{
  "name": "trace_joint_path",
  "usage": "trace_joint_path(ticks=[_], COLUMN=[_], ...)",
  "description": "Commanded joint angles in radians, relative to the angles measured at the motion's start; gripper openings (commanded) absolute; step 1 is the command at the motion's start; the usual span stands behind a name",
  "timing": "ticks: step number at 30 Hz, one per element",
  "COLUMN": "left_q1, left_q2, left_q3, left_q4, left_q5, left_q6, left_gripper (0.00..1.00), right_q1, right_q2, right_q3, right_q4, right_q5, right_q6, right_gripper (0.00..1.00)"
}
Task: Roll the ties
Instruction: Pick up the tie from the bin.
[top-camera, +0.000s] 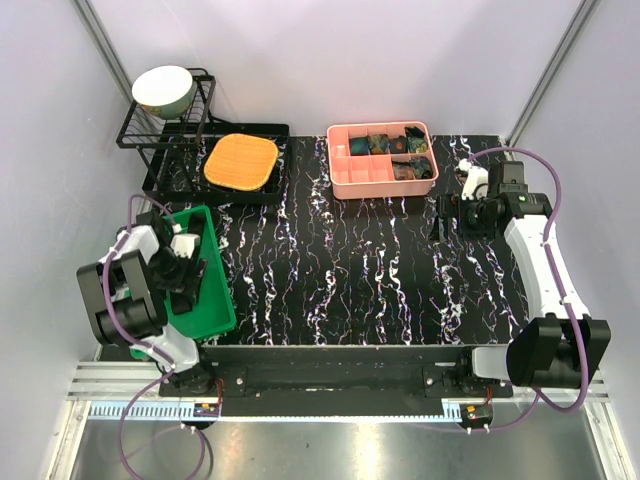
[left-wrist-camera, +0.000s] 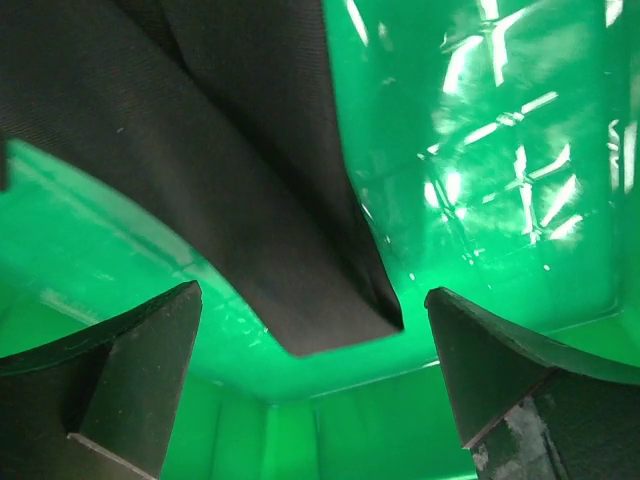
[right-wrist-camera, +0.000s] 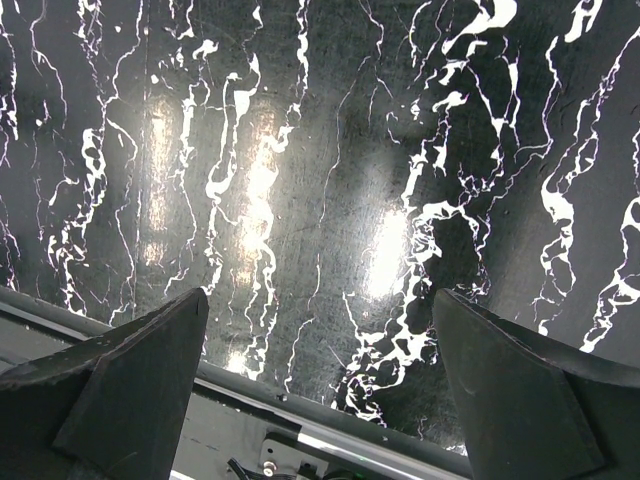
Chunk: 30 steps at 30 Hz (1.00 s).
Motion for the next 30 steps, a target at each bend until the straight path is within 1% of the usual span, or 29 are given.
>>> trace_joint_path(ticks=[1, 2, 4, 6, 7, 9, 10, 12, 13, 14, 16, 17, 19, 20, 22, 23, 24, 25, 26, 27, 28, 29, 30], left_q1=[0.035, 0.037, 0.037, 0.037, 0.037, 0.037, 0.037, 0.037, 0.035, 0.037, 0.037, 0.037, 0.035, 0.035, 0.031, 0.026, 0.022, 0.008, -0.001, -0.010, -0.036, -0.059, -0.117], left_q2=[0.053, 0.069, 0.082, 0.098, 0.101, 0.112, 0.113, 0.112, 0.107, 0.098, 0.058, 0.037, -0.050, -0.086, -0.158, -0.175, -0.187, -0.200, -0.210, -0.212, -0.210, -0.204, -0.201], left_q3=[0.007, 0.002, -0.004, -0.009, -0.012, -0.021, -0.024, -0.027, -0.023, -0.016, 0.026, 0.051, 0.146, 0.230, 0.325, 0.429, 0.479, 0.526, 0.616, 0.660, 0.701, 0.780, 0.821], left_q4=[0.023, 0.022, 0.031, 0.036, 0.040, 0.048, 0.049, 0.051, 0.049, 0.036, 0.001, -0.050, -0.116, -0.183, -0.251, -0.310, -0.338, -0.363, -0.403, -0.420, -0.450, -0.455, -0.461], left_q5=[0.066, 0.071, 0.080, 0.088, 0.086, 0.078, 0.075, 0.065, 0.059, 0.052, 0.065, 0.087, 0.129, 0.182, 0.241, 0.288, 0.314, 0.339, 0.386, 0.410, 0.431, 0.456, 0.468], left_q6=[0.037, 0.041, 0.041, 0.036, 0.033, 0.031, 0.033, 0.034, 0.034, 0.039, 0.053, 0.067, 0.088, 0.103, 0.120, 0.123, 0.126, 0.126, 0.116, 0.108, 0.085, 0.067, 0.048], left_gripper=[0.99, 0.99, 0.95, 0.86, 0.73, 0.59, 0.43, 0.25, 0.06, 0.00, 0.00, 0.00, 0.00, 0.00, 0.00, 0.00, 0.00, 0.00, 0.00, 0.00, 0.00, 0.00, 0.00], right_q1=[-0.004, -0.004, -0.004, -0.004, -0.004, -0.004, -0.004, -0.004, -0.004, -0.004, -0.004, -0.004, -0.004, -0.004, -0.004, -0.004, -0.004, -0.004, -0.004, -0.004, -0.004, -0.004, -0.004], right_q2=[0.006, 0.009, 0.013, 0.013, 0.014, 0.016, 0.014, 0.016, 0.014, 0.014, 0.011, 0.008, 0.002, 0.002, -0.001, -0.001, 0.000, -0.001, 0.002, 0.006, 0.008, 0.012, 0.014], right_q3=[0.019, 0.019, 0.019, 0.020, 0.021, 0.021, 0.019, 0.016, 0.013, 0.011, 0.010, 0.010, 0.011, 0.013, 0.013, 0.011, 0.008, 0.008, 0.007, 0.005, 0.005, 0.005, 0.005], right_q4=[-0.010, -0.010, -0.010, -0.009, -0.009, -0.010, -0.007, -0.007, -0.006, -0.004, -0.004, -0.002, -0.002, -0.001, 0.001, 0.002, 0.004, 0.011, 0.013, 0.013, 0.019, 0.021, 0.024], right_q5=[0.012, 0.013, 0.015, 0.019, 0.021, 0.024, 0.026, 0.027, 0.027, 0.027, 0.026, 0.027, 0.027, 0.026, 0.023, 0.016, 0.015, 0.013, 0.007, 0.006, -0.002, -0.005, -0.008], right_q6=[-0.009, -0.009, -0.008, -0.006, -0.006, -0.009, -0.011, -0.011, -0.013, -0.014, -0.014, -0.016, -0.022, -0.026, -0.028, -0.031, -0.031, -0.031, -0.031, -0.031, -0.031, -0.029, -0.028], right_gripper=[1.00, 1.00, 1.00, 1.00, 1.00, 1.00, 1.00, 1.00, 1.00, 1.00, 1.00, 1.00, 1.00, 1.00, 1.00, 1.00, 1.00, 1.00, 1.00, 1.00, 1.00, 1.00, 1.00])
